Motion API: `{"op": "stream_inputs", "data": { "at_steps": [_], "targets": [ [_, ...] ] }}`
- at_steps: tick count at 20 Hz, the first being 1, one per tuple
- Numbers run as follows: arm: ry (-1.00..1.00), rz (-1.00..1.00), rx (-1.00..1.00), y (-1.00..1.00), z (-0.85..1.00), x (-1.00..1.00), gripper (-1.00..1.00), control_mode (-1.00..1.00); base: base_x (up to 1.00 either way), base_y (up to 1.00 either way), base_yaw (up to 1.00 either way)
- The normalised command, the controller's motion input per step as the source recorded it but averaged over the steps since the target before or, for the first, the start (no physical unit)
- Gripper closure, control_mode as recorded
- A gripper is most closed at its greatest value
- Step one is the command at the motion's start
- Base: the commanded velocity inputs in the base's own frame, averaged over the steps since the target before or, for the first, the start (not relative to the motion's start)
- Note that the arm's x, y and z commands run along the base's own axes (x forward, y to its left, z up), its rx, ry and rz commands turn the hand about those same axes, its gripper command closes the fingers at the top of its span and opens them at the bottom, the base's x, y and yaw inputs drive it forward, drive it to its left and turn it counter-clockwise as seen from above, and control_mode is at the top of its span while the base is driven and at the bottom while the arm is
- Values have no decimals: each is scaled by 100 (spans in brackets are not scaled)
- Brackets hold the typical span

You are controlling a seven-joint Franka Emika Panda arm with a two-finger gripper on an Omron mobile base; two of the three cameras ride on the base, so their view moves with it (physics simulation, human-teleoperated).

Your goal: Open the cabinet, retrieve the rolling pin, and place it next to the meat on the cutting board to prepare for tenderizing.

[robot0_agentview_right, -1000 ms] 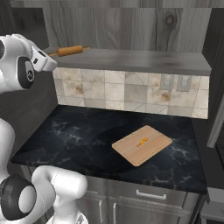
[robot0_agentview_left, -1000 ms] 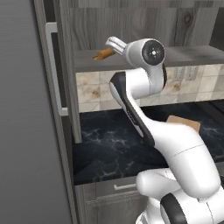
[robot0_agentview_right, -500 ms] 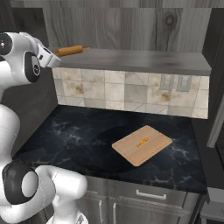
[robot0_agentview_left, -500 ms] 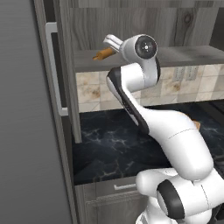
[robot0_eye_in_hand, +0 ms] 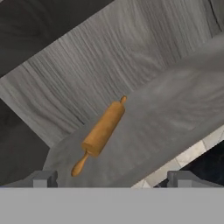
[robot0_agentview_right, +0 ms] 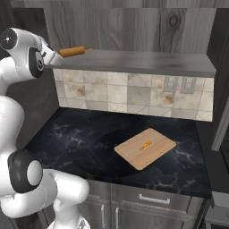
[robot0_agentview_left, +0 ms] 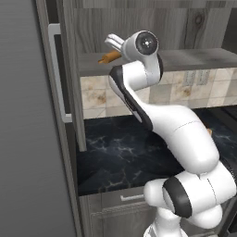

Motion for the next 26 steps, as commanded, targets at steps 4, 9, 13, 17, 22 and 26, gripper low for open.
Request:
{"op": "stream_inputs", "data": {
  "at_steps": [4, 9, 13, 17, 22, 26],
  "targets": [
    [1, 0, 0, 11, 0, 17, -100, -100, 0, 0, 0],
    [1, 0, 0, 12, 0, 16, -100, -100, 0, 0, 0],
    [4, 0, 0, 13, 0, 19, -100, -100, 0, 0, 0],
    [5, 0, 0, 6, 0, 29, -100, -100, 0, 0, 0],
    [6, 0, 0, 4, 0, 27, -100, -100, 0, 0, 0],
    [2, 0, 0, 2, 0, 16, -100, -100, 0, 0, 0]
  ]
}}
